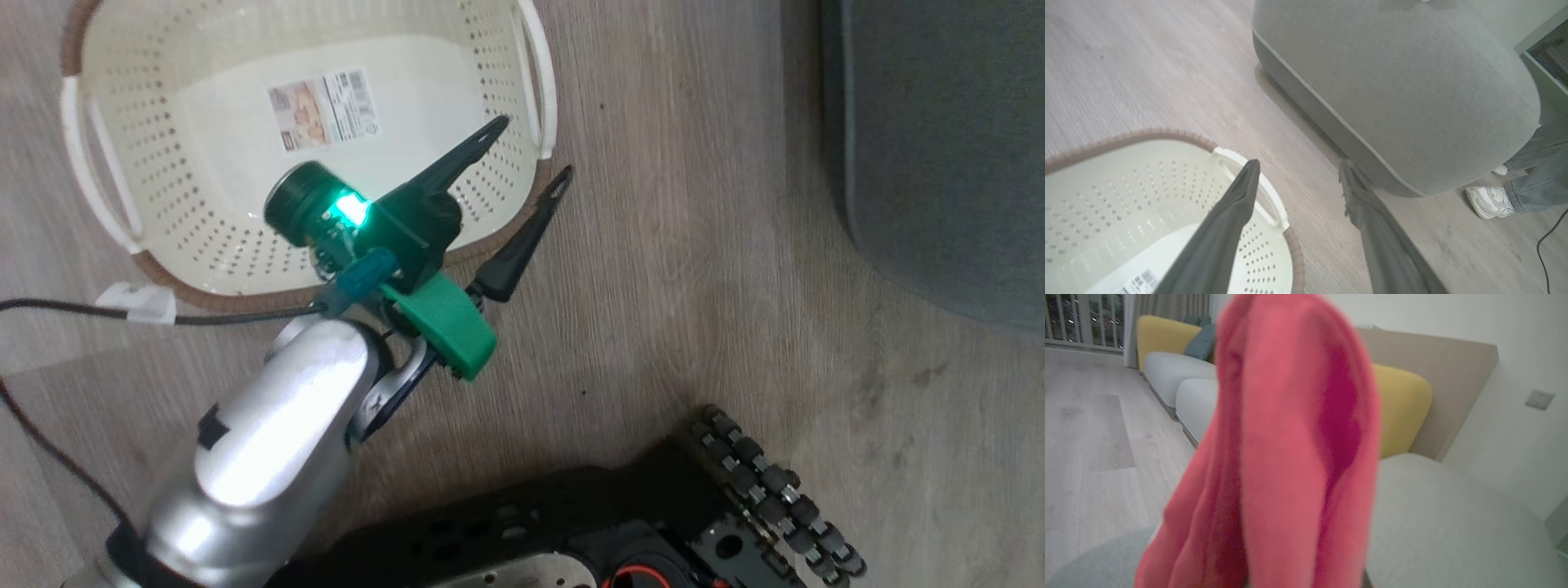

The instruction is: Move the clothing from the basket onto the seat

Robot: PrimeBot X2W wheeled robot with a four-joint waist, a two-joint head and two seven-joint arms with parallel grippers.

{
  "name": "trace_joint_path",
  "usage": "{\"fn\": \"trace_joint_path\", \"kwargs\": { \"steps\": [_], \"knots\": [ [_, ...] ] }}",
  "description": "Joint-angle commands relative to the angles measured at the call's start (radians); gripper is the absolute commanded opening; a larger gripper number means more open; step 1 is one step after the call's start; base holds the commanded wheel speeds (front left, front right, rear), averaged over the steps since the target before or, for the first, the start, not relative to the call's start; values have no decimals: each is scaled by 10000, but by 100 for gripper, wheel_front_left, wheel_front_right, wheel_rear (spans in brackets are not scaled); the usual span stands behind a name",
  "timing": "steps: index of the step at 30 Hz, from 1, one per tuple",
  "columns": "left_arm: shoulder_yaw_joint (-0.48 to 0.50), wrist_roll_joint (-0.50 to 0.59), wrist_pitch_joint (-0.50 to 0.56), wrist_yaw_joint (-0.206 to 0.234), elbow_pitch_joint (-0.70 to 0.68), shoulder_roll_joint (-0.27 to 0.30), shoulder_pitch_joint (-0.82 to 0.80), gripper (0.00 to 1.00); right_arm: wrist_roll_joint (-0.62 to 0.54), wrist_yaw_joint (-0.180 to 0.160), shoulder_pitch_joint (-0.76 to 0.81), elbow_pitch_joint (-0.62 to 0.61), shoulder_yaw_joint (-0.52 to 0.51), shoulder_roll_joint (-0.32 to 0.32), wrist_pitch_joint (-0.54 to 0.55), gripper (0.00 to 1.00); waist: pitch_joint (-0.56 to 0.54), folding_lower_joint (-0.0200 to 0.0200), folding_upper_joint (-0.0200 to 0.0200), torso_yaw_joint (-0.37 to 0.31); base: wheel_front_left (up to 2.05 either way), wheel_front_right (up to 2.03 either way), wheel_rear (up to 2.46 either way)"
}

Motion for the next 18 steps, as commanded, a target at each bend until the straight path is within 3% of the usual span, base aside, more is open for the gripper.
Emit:
{"fn": "trace_joint_path", "kwargs": {
  "steps": [1, 2, 4, 5, 6, 12, 18],
  "knots": [
    [237, 91, -19, 82, -399, 206, 405, 100, -272, -4, 118, -165, -401, -120, -95, 10, 402, -2, 1, -35, 0, 0, 0],
    [258, 109, -8, 123, -437, 300, 470, 100, -450, -4, 195, -19, -599, 69, -115, 18, 432, -2, 1, -79, 0, 0, 0],
    [310, 104, 18, 193, -540, 442, 576, 100, -762, -4, 309, 242, -920, 428, -141, 45, 458, -2, 1, -178, 0, 0, 0],
    [331, 91, 31, 224, -585, 492, 625, 100, -898, -4, 352, 356, -1016, 590, -149, 82, 430, -2, 1, -223, 0, 0, 0],
    [350, 75, 56, 254, -636, 532, 661, 100, -992, -4, 365, 423, -1126, 717, -155, 100, 387, -2, 1, -265, 0, 0, 0],
    [581, 45, 172, 486, -924, 822, 722, 100, -1289, -4, 675, -297, -1226, 1269, -163, 100, 26, -2, 1, -592, 0, 0, 0],
    [606, -247, -38, 534, -751, 706, 1031, 100, -1083, -4, 1761, -755, 134, 1484, -164, 100, -1061, -2, 1, -861, 0, 0, 0]
  ]
}}
